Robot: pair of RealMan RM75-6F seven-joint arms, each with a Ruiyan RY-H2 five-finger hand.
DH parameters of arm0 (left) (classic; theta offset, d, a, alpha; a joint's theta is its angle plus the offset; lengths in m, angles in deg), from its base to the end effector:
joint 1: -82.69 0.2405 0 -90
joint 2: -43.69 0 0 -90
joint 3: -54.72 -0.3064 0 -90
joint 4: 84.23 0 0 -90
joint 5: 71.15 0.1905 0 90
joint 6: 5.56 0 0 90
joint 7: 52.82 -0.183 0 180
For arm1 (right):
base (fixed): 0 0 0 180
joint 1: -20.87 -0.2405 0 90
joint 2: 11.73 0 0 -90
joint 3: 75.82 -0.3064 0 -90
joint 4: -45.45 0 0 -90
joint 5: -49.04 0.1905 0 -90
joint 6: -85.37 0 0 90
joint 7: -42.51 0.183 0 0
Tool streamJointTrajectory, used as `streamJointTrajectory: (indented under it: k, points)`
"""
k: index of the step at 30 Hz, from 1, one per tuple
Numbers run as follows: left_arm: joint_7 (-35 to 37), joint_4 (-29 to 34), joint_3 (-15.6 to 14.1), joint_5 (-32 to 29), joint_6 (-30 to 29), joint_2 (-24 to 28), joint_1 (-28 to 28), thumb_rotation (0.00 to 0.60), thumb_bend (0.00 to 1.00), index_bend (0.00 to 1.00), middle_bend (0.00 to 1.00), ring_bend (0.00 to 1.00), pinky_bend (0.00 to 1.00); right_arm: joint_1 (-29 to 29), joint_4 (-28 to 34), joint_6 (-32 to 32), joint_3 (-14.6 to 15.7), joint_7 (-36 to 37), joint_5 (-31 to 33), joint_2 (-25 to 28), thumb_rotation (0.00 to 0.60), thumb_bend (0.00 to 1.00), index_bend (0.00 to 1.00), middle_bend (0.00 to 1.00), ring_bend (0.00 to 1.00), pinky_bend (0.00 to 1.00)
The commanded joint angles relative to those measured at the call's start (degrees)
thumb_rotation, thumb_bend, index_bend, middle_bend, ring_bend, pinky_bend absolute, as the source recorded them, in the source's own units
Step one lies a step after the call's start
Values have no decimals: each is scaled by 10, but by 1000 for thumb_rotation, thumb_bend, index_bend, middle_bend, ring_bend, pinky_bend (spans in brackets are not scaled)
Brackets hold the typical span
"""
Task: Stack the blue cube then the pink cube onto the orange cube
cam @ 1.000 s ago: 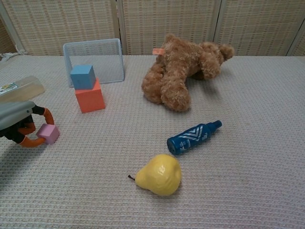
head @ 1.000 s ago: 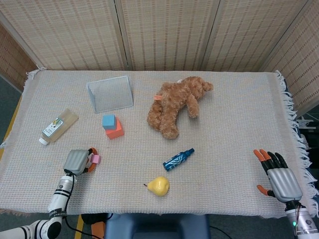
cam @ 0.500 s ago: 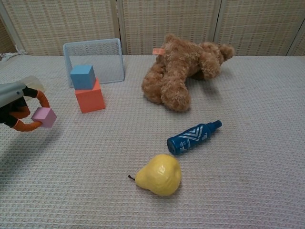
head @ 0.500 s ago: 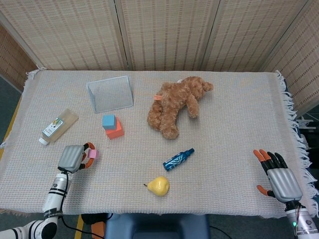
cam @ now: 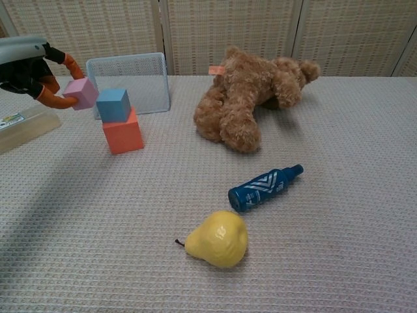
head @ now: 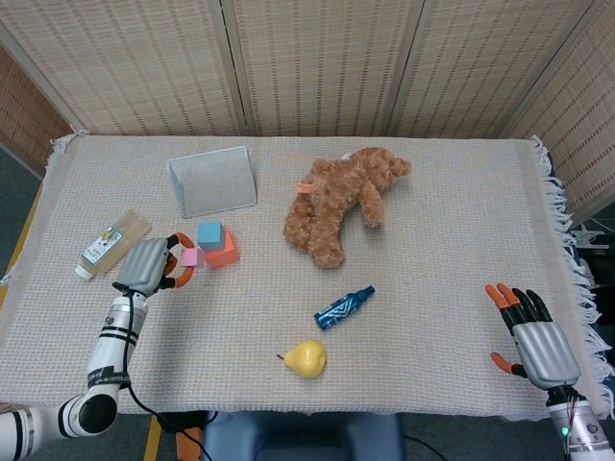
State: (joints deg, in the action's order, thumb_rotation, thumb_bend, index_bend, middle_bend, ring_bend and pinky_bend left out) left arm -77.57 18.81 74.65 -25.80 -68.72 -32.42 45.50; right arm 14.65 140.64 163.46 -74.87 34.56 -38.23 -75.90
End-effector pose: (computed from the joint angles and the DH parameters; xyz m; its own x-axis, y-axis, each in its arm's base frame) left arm -0.1945 0.4096 0.0981 0.2163 0.1886 0.9579 0.9760 -0.0656 -0.2074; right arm -0.3444 -0.2136 0.1607 0.4821 -0.1757 0.8583 -0.8760 -0.0775 0.4761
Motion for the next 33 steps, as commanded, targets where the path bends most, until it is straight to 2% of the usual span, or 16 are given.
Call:
streamJointTrajectory:
  k: [1,4,11,19,33]
  points:
    - [-35,-5,20,-52,6,-17,-42,600,345,463,1000,1000,1000,5,-16,33,-8,30,-23,-9,600,90,0,0,0,0]
    - [-53,-33,24,-80,0,-39,-68,600,344,458,1000,1000,1000,11,-33,58,-13,51,-33,-14,600,90,0,0,0,0]
    - [-67,-87,32,-126,-2,-67,-104,600,345,449,1000,1000,1000,13,-31,52,-16,58,-18,-5,600,90,0,0,0,0]
    - [-67,-113,34,-142,-3,-73,-122,600,347,449,1000,1000,1000,11,-22,38,-17,51,-4,2,600,90,0,0,0,0]
    - [-88,-155,14,-156,-3,-88,-145,600,345,439,1000,1000,1000,10,-15,28,-16,44,3,8,600,90,0,0,0,0]
